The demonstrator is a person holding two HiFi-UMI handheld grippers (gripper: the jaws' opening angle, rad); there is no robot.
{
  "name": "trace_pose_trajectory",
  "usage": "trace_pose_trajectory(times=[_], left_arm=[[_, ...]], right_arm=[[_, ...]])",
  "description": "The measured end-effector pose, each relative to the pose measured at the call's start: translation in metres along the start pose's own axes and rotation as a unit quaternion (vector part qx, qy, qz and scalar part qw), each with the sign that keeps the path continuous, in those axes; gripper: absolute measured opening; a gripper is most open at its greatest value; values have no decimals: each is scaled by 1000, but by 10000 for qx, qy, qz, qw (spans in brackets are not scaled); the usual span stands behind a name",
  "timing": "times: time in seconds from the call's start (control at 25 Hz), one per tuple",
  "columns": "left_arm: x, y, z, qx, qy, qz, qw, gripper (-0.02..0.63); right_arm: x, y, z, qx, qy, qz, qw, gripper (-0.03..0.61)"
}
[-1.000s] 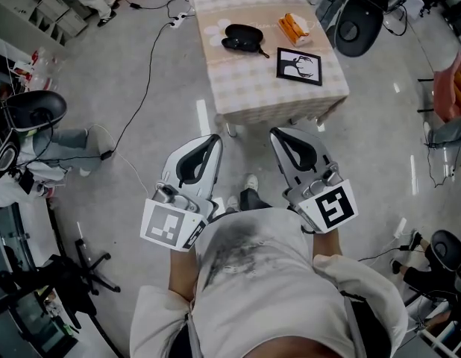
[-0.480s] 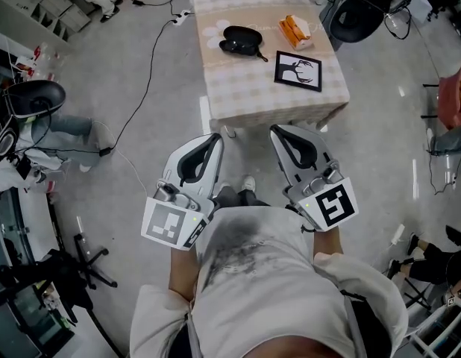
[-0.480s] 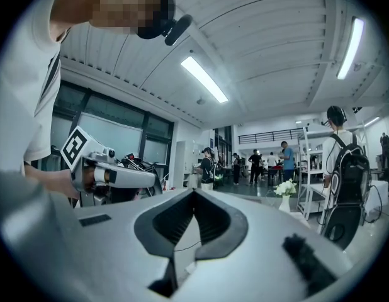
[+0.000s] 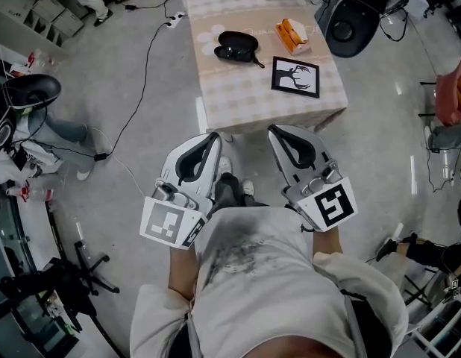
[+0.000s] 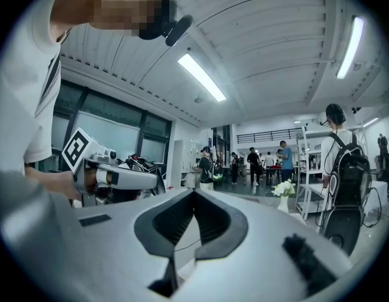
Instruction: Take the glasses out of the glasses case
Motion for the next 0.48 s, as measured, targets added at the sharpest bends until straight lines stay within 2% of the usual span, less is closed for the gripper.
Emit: trace_pose_trajectory(times=[0.48], left_arm=[[11, 46, -40, -216, 93, 23, 9997, 5]], right_arm=[[-5, -28, -45, -254, 207, -81, 9994, 17]])
Point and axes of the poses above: the fingertips, and each gripper's own axes: z backward along the fingers, y to its left, x out of its top, the point moved 9 cm from there along z, backward along the fingers, and after that the axes turned 9 degrees about z, right-handed, at the moved point
